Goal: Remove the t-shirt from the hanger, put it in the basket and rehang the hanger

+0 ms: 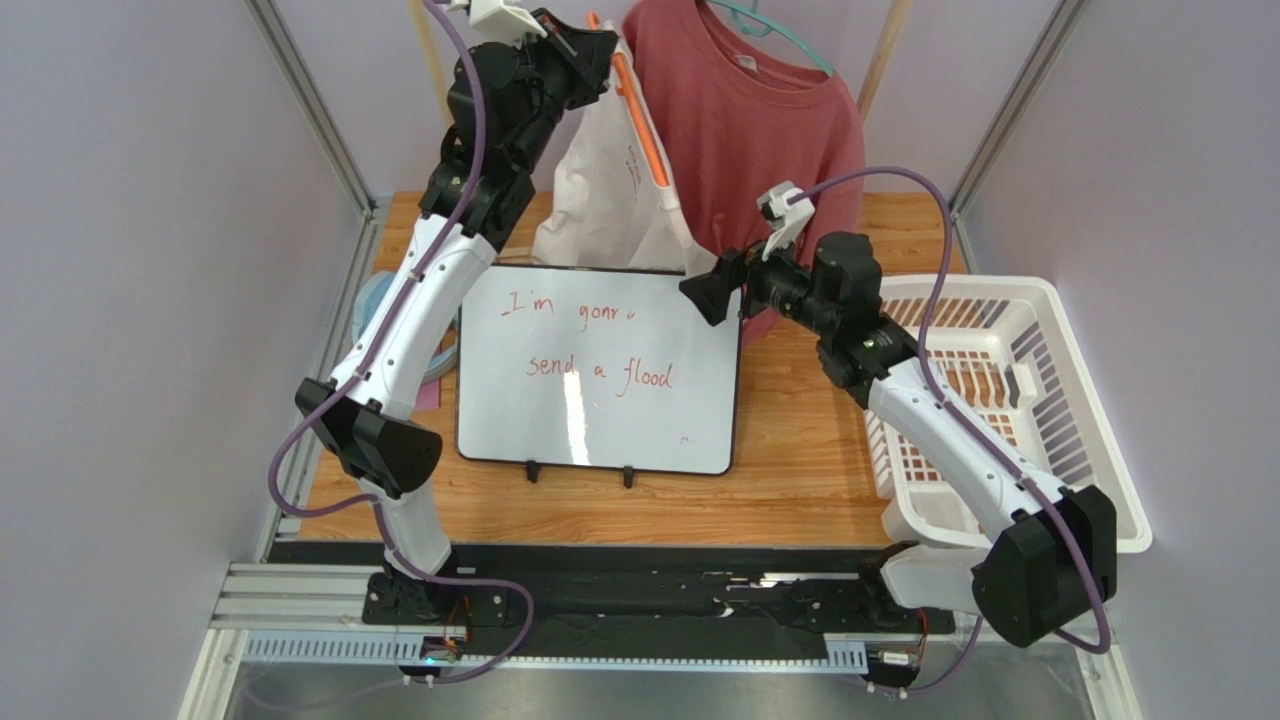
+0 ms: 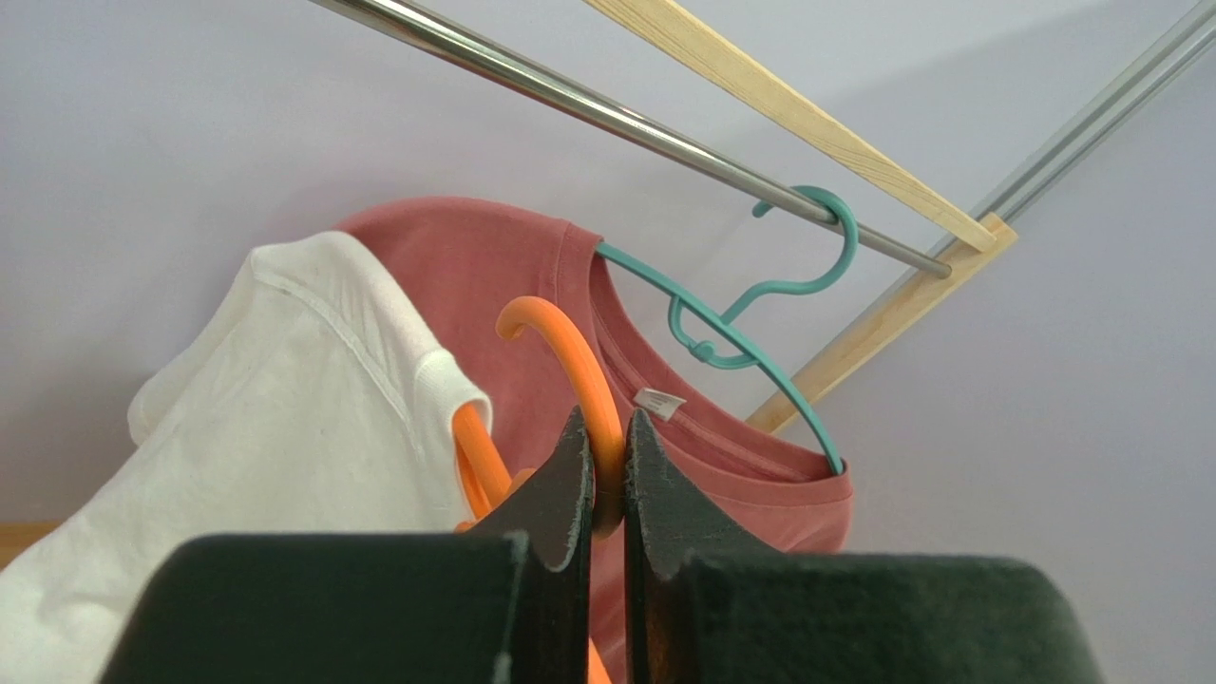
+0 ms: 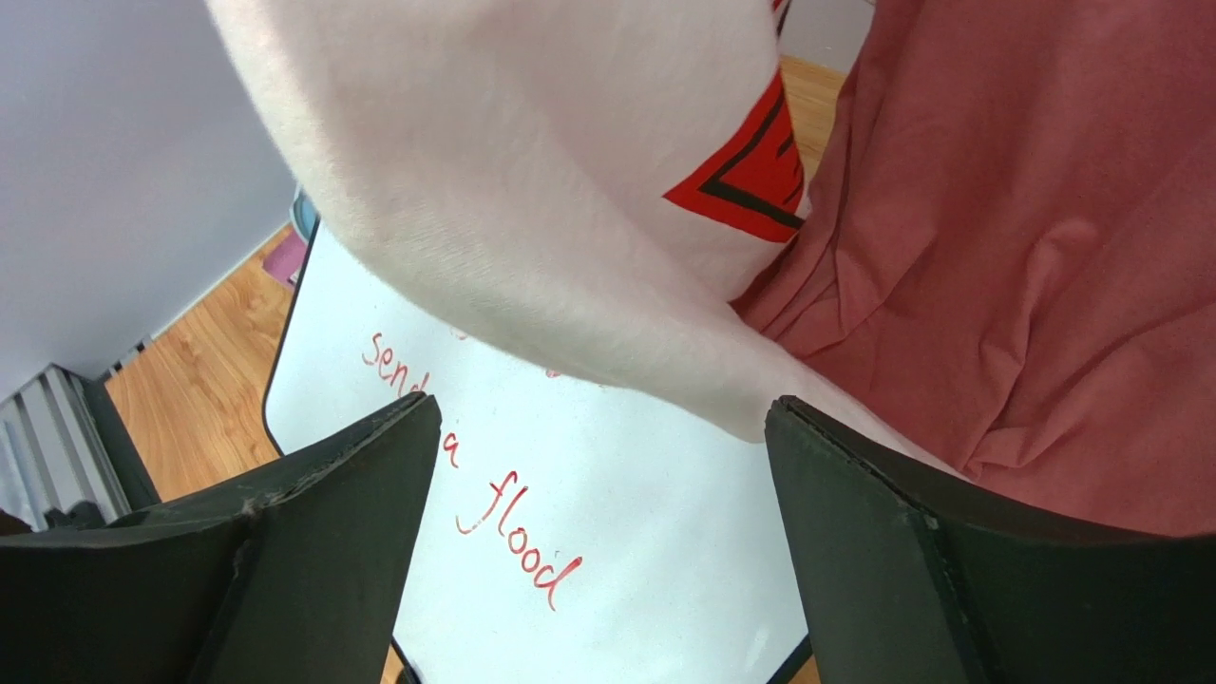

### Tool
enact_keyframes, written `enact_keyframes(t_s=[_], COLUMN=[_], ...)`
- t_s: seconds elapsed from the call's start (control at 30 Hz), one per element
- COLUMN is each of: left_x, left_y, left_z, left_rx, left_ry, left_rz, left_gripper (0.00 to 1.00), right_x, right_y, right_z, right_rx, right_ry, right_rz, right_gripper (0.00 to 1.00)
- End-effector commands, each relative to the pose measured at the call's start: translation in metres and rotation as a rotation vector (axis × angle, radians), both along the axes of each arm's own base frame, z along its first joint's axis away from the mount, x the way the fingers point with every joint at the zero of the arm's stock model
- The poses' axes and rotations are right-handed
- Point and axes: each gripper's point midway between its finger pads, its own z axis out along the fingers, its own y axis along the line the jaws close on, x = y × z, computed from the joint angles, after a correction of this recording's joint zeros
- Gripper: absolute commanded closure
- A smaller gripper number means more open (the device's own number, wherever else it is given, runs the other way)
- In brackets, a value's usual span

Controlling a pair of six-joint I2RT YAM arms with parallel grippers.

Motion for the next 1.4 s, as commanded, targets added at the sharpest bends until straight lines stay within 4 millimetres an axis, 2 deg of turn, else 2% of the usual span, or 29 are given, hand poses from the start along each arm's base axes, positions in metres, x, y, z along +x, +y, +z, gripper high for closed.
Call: enact_keyframes(t_s=[0.0, 0.13, 0.27, 0.3, 0.4, 0.43, 0.5, 0.57, 0.6, 0.63, 0.67, 0.7, 0.77, 0.9, 1.13, 1.27, 1.37], left_x=[-0.029, -0.033, -0.038, -0.036, -0.036, -0.035, -0.030, -0.031, -0.026, -0.028, -0.026, -0.021, -0.020, -0.014, -0.004, 0.000, -0.003], left_y=[0.015, 0.017, 0.021, 0.020, 0.021, 0.022, 0.024, 0.032, 0.033, 0.038, 0.046, 0.047, 0.059, 0.074, 0.092, 0.102, 0.101], left_z=[0.062, 0.064, 0.072, 0.068, 0.067, 0.066, 0.057, 0.058, 0.048, 0.049, 0.049, 0.038, 0.039, 0.038, 0.043, 0.049, 0.058], left_rx=[-0.082, -0.082, -0.104, -0.105, -0.124, -0.131, -0.156, -0.211, -0.221, -0.247, -0.282, -0.306, -0.351, -0.397, -0.477, -0.490, -0.490], left_ry=[-0.158, -0.161, -0.186, -0.181, -0.177, -0.173, -0.143, -0.135, -0.112, -0.111, -0.115, -0.089, -0.092, -0.099, -0.102, -0.099, -0.118], left_rz=[-0.001, -0.001, 0.004, 0.005, 0.006, 0.010, 0.030, 0.061, 0.073, 0.088, 0.127, 0.141, 0.198, 0.285, 0.368, 0.391, 0.380], left_gripper=[1.00, 1.00, 1.00, 1.00, 1.00, 1.00, 1.00, 1.00, 1.00, 1.00, 1.00, 1.00, 1.00, 1.00, 1.00, 1.00, 1.00], right_x=[0.007, 0.020, 0.026, 0.026, 0.029, 0.029, 0.029, 0.028, 0.026, 0.023, 0.019, 0.016, 0.014, 0.022, 0.015, 0.014, 0.017], right_y=[0.006, 0.005, 0.004, 0.006, 0.009, 0.010, 0.011, 0.011, 0.010, 0.010, 0.010, 0.005, -0.002, -0.040, -0.082, -0.096, -0.097], right_z=[0.036, 0.033, 0.036, 0.037, 0.036, 0.036, 0.033, 0.039, 0.032, 0.032, 0.036, 0.032, 0.031, 0.018, 0.004, -0.016, -0.021], right_rx=[0.002, -0.012, 0.009, 0.012, 0.016, 0.020, 0.043, 0.105, 0.150, 0.177, 0.210, 0.219, 0.224, 0.239, 0.277, 0.252, 0.248], right_ry=[-0.196, -0.205, -0.209, -0.207, -0.203, -0.199, -0.183, -0.178, -0.129, -0.122, -0.139, -0.136, -0.140, -0.079, -0.071, -0.013, -0.012], right_rz=[-0.015, -0.062, -0.088, -0.084, -0.084, -0.087, -0.092, -0.108, -0.123, -0.123, -0.127, -0.156, -0.204, -0.431, -0.630, -0.711, -0.719], right_gripper=[0.11, 0.18, 0.18, 0.19, 0.30, 0.39, 0.45, 0.73, 0.84, 1.00, 1.00, 1.00, 1.00, 1.00, 1.00, 1.00, 1.00])
